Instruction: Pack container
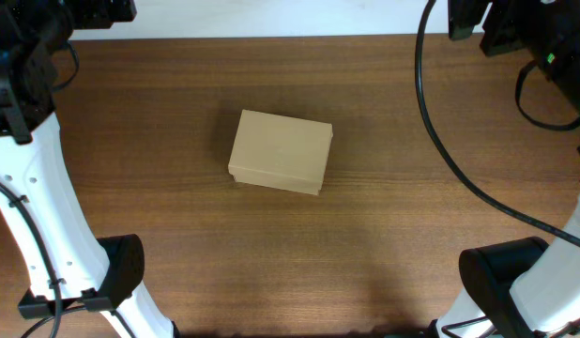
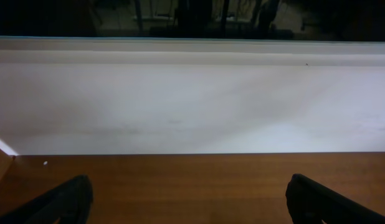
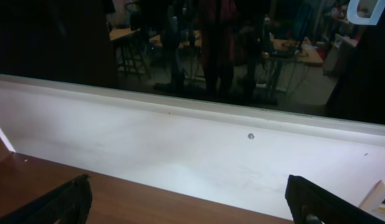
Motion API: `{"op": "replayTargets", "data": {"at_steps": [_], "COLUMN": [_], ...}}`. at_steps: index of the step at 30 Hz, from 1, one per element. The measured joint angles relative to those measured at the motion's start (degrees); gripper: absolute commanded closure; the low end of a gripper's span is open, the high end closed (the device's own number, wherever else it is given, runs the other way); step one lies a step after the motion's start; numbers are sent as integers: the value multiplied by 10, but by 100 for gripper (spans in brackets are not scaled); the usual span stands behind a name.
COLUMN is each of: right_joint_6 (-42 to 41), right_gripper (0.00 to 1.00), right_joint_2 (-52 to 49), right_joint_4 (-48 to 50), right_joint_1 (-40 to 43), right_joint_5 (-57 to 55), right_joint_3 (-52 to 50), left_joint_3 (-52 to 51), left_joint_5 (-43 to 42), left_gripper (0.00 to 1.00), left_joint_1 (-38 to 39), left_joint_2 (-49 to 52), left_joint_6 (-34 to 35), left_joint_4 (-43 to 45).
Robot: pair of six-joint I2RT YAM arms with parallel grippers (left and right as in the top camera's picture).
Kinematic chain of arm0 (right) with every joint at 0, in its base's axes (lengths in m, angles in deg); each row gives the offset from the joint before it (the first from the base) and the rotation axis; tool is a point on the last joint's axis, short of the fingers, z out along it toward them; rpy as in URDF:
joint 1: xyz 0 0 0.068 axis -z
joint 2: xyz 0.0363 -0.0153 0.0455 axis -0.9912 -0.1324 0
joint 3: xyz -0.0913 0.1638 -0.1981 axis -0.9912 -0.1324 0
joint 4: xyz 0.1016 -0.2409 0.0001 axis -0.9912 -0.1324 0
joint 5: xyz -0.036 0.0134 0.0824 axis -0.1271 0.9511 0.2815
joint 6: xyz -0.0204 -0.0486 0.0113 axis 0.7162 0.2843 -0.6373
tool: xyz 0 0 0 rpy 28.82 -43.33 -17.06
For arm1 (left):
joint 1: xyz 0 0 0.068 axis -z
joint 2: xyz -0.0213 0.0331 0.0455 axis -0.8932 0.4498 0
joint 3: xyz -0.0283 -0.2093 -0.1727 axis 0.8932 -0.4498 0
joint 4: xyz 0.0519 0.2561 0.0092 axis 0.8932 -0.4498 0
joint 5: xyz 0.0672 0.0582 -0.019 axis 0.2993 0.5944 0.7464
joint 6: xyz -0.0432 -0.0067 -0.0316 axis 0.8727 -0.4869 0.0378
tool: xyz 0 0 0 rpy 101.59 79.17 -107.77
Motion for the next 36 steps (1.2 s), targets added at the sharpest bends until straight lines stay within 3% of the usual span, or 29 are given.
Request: {"op": "replayTargets", "data": {"at_steps": [17,24,29,36], "right_joint_6": [0,0,0,1], "right_gripper": [1,1,1,1], "right_joint_2": [7,79,212,453], "right_joint_4": [0,0,21,171], "right_joint_1": [0,0,0,0], "right_joint_5": [7,9,8,-20], "right_joint_3": [0,-33,-159,-490], "left_joint_3": [0,0,0,0], "left_joint_5": [0,0,0,0], "left_gripper": [0,0,0,0], "left_joint_1": [0,0,0,0], "left_joint_2": [0,0,0,0], "left_joint_6": [0,0,0,0], "left_joint_4": [0,0,0,0]}}
